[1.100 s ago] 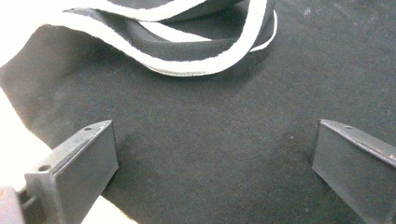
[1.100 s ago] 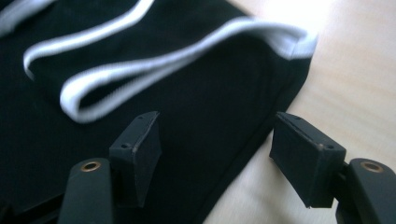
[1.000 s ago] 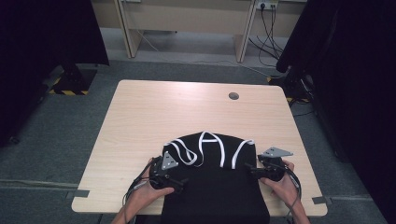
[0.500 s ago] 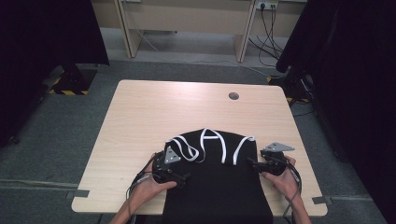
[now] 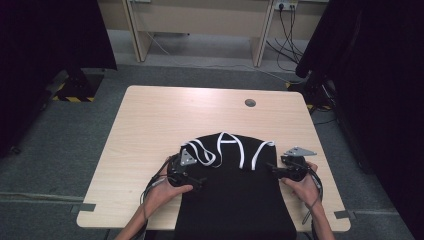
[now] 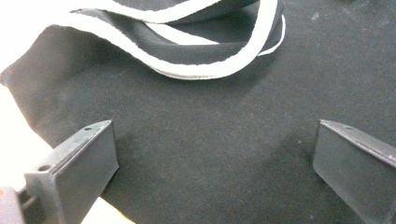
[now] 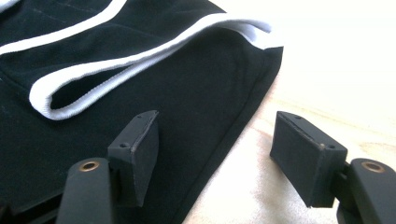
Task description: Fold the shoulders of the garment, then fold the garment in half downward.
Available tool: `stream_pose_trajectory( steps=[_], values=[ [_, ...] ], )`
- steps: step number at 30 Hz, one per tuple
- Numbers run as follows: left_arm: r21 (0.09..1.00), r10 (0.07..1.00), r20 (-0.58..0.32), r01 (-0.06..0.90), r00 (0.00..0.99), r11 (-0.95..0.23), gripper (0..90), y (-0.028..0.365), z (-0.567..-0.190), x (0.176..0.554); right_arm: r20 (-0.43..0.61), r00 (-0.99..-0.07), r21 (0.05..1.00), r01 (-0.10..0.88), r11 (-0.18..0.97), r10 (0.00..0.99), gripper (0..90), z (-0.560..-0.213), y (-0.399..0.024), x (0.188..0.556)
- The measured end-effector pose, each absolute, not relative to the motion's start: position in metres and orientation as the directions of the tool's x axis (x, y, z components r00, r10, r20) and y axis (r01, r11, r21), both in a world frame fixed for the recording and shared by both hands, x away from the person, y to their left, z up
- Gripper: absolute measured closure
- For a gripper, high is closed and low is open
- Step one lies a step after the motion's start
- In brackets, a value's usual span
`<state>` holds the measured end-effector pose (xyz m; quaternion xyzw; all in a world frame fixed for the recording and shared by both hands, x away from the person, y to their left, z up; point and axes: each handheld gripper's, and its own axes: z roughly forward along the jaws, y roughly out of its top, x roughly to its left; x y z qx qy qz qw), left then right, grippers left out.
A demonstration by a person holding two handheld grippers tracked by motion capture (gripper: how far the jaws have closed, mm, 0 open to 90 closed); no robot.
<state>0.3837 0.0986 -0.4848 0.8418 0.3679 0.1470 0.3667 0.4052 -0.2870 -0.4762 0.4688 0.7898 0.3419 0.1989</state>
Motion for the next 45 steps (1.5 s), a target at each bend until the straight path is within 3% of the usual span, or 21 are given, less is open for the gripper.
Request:
stream_pose_trajectory(
  steps=[10, 20, 34, 45],
  values=[
    [0.733, 0.723, -0.039, 0.511, 0.69, -0.448, 0.2, 0.1, -0.484, 0.386, 0.008, -0.487, 0.73, 0.6, 0.327, 0.874, 30.7, -0.477, -0.288, 0.408],
    [0.769, 0.733, -0.102, 0.52, 0.673, -0.371, 2.9, 0.111, -0.468, 0.397, 0.146, -0.522, 0.777, 0.587, 0.23, 0.84, 21.0, -0.459, -0.293, 0.414],
    [0.765, 0.797, -0.14, 0.575, 0.588, -0.29, 2.6, 0.117, -0.452, 0.453, 0.108, -0.536, 0.735, 0.61, 0.296, 0.838, 18.3, -0.454, -0.267, 0.471],
    [0.698, 0.832, -0.191, 0.668, 0.521, -0.258, 2.7, 0.108, -0.474, 0.496, 0.08, -0.556, 0.68, 0.637, 0.362, 0.828, 18.8, -0.469, -0.253, 0.499]
  ],
)
